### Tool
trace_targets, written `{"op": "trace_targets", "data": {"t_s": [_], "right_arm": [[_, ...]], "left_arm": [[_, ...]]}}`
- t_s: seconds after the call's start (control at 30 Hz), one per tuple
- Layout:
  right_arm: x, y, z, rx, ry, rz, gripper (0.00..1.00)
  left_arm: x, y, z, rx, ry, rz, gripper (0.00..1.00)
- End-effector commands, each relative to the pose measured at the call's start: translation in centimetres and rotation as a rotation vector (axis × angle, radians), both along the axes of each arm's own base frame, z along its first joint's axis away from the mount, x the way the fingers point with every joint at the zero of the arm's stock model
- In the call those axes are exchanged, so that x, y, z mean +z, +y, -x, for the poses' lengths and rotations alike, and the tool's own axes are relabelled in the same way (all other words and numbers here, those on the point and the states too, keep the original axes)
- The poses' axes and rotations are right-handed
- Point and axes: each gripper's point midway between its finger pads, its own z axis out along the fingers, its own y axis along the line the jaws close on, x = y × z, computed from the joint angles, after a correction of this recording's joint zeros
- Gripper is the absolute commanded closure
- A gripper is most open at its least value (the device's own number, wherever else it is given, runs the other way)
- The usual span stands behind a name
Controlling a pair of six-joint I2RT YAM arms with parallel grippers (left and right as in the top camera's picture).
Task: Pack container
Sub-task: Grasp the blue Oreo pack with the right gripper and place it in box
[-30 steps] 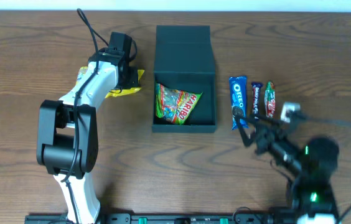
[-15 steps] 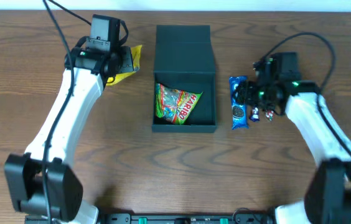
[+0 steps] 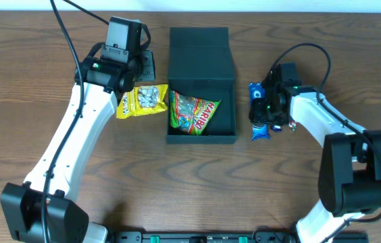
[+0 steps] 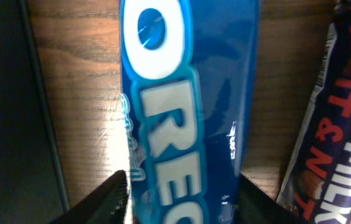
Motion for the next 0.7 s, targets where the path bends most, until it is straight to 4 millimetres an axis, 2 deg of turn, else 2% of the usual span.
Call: {"op": "trace_targets", "data": {"t_s": [0.0,0.07,0.13,0.23,0.33,0.47,0.53,0.57,0.63,0.67], "right_arm": [[0.2,0.1,-0.7,0.009,-0.019,0.026,0.6],[0.4,0.1,-0.9,0.009,-0.022,0.025,0.66],[1.7,0.1,-1.6,0.007,-0.027,0.028,0.75],[4.9,-0.2,-3.3,0.011,-0.05,0.052,0.8],[9.1,0.1,-4.7,0.018,-0.076,0.049,0.83],[13.8,1.2,-5.0,0.044,-0.092,0.046,0.85],[15.1,3.0,-4.5,0.091,-0.092,0.035,0.85],[15.1,4.5,-3.8,0.142,-0.081,0.019,0.85],[14.2,6.9,-2.0,0.204,-0.035,0.012,0.92],[13.8,7.7,-1.4,0.212,-0.018,0.012,0.93]], "left_arm": [[1.7,0.1,0.0,0.013,-0.034,0.014,0.9],[1.6,0.1,0.1,0.013,-0.028,0.013,0.9],[1.5,0.2,0.3,0.012,-0.021,0.011,0.9],[1.4,0.6,0.3,0.029,-0.018,-0.01,0.89],[1.2,1.8,0.4,0.066,-0.015,-0.062,0.85],[0.7,3.3,0.5,0.115,-0.007,-0.129,0.78],[0.1,3.4,0.4,0.12,0.01,-0.129,0.76],[-0.4,3.4,0.3,0.121,0.02,-0.132,0.69],[-1.8,3.2,0.0,0.115,0.054,-0.137,0.38],[-2.3,3.1,0.0,0.113,0.067,-0.138,0.33]]}}
